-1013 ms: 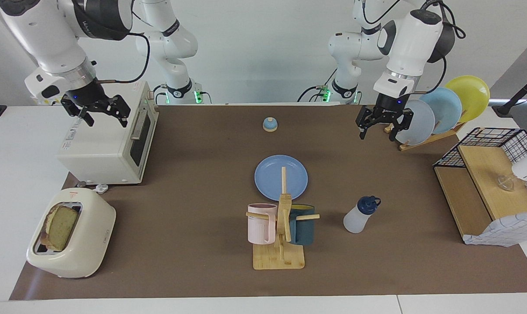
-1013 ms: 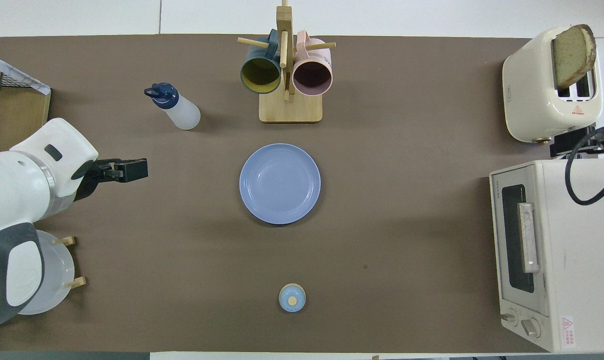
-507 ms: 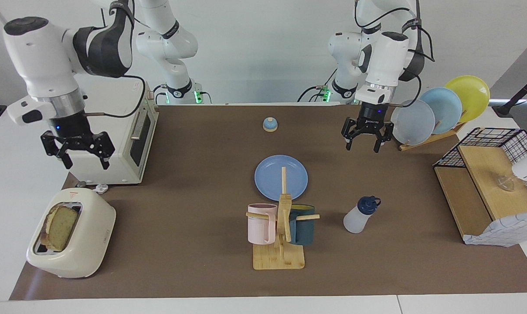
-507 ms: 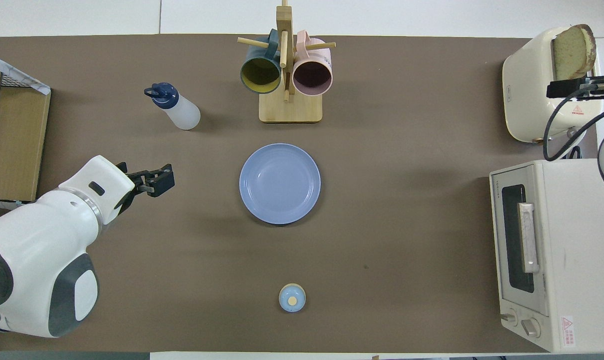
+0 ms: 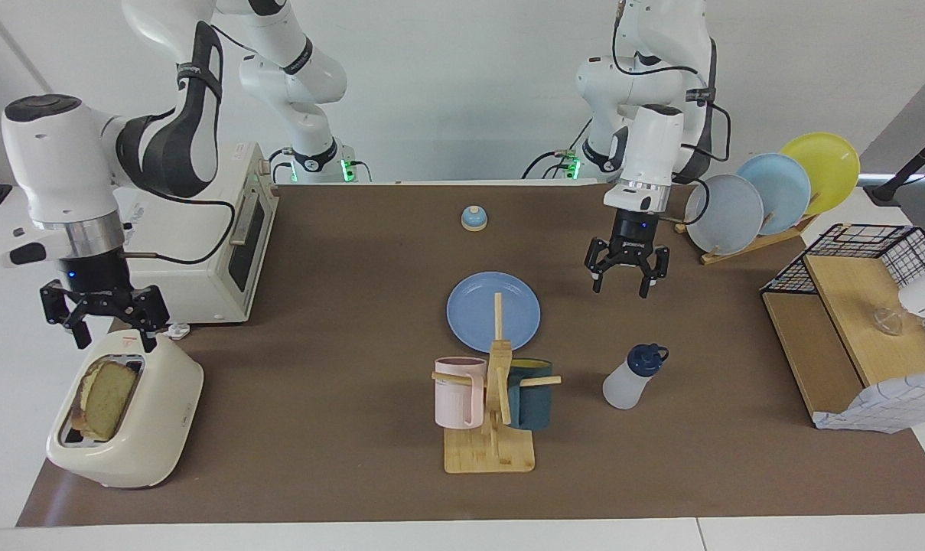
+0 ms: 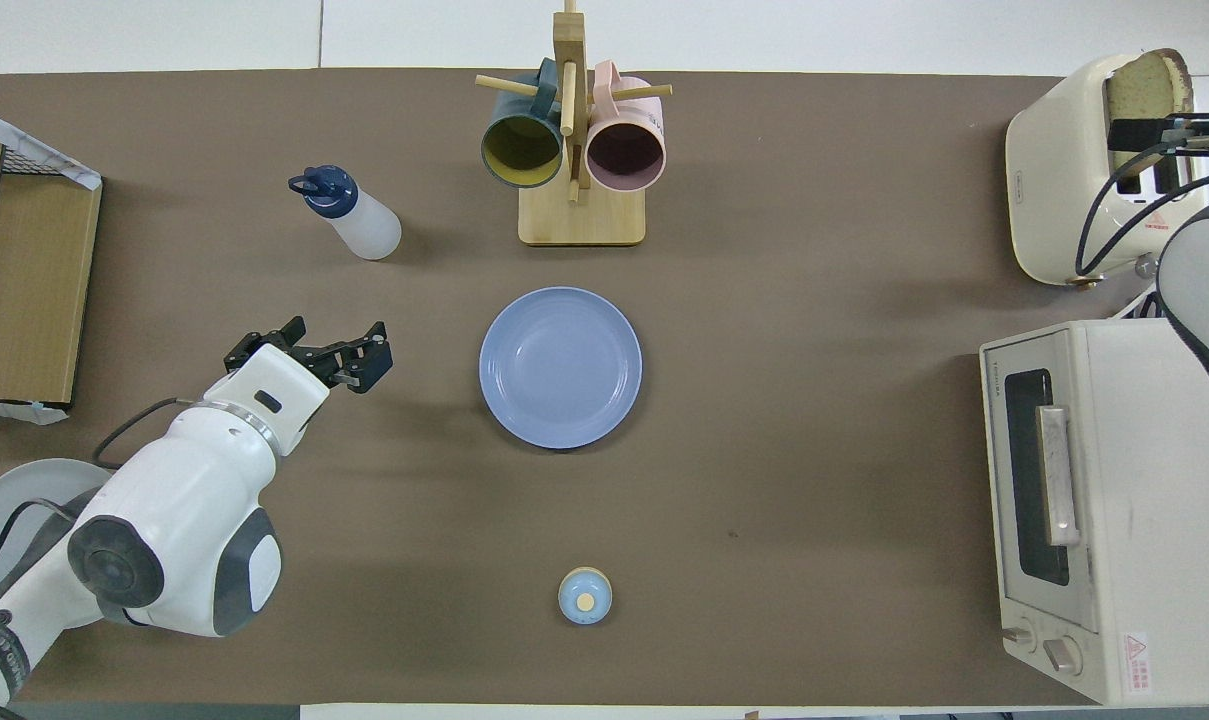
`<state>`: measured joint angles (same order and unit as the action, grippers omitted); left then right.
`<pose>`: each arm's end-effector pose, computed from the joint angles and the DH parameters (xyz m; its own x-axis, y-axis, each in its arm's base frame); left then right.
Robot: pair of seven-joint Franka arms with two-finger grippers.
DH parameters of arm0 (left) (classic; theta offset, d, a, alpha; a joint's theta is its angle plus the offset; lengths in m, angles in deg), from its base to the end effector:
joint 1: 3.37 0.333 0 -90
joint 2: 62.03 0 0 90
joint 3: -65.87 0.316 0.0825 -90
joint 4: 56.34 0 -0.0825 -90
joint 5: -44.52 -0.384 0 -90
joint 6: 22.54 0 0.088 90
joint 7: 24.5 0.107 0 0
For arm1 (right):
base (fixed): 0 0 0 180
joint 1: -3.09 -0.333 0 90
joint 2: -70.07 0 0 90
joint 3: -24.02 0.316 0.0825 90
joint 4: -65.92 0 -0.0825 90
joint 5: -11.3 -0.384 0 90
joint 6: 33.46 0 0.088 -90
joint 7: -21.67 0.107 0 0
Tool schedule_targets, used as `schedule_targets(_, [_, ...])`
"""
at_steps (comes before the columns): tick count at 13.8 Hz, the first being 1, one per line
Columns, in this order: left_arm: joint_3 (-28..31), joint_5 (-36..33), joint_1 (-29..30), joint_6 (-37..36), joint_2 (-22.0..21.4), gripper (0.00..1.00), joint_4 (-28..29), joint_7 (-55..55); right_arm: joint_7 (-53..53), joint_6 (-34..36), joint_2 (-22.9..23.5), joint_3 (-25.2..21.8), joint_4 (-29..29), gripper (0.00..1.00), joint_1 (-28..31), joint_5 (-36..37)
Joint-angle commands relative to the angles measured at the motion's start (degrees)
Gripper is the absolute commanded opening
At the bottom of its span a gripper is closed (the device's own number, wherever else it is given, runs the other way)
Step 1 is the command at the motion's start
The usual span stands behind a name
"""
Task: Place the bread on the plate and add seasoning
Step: 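Reach the right gripper to the bread in the toaster while the left gripper advances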
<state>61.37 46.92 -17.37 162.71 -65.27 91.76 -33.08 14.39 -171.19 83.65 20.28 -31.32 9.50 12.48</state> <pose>0.4653 -0.1514 0.3620 0.7683 -0.0593 0.6373 -0.1718 -0.9783 0.1161 0.6596 -0.1143 0.5061 0.8957 -0.0077 0.4446 -0.0541 -0.9943 0.0916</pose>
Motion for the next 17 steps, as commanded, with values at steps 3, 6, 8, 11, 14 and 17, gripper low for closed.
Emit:
schedule_targets(3, [0.4, 3.0, -1.9, 6.6, 4.3, 1.0, -0.2, -0.2, -3.3, -1.8, 2.9, 0.3, 2.5, 1.0, 1.8, -0.6])
schedule_targets(6, [0.5, 3.5, -2.2, 7.8, 6.4, 1.0, -0.6, -0.2, -6.1, -3.4, 3.7, 0.3, 2.6, 0.96, 2.6, -0.6])
schedule_targets(8, [0.7, 3.7, -2.3, 10.6, 8.9, 1.0, -1.4, 0.0, -6.1, -4.2, 4.5, 0.4, 2.6, 0.92, 2.6, -0.5])
schedule_targets(11, [0.8, 3.9, -2.7, 10.7, 11.3, 1.0, -3.4, 0.0, -6.6, -5.5, 6.6, 0.5, 3.5, 0.64, 2.6, -0.5])
schedule_targets(14, [1.1, 4.1, -3.5, 11.3, 12.9, 1.0, -4.6, 0.1, -10.5, -4.8, 7.2, 0.7, 5.7, 0.0, 2.5, 2.0])
schedule_targets(17, [2.0, 4.3, -4.3, 11.2, 13.2, 1.0, -4.8, 0.3, -14.0, -2.6, 8.1, 0.7, 8.8, 0.0, 2.6, 4.0])
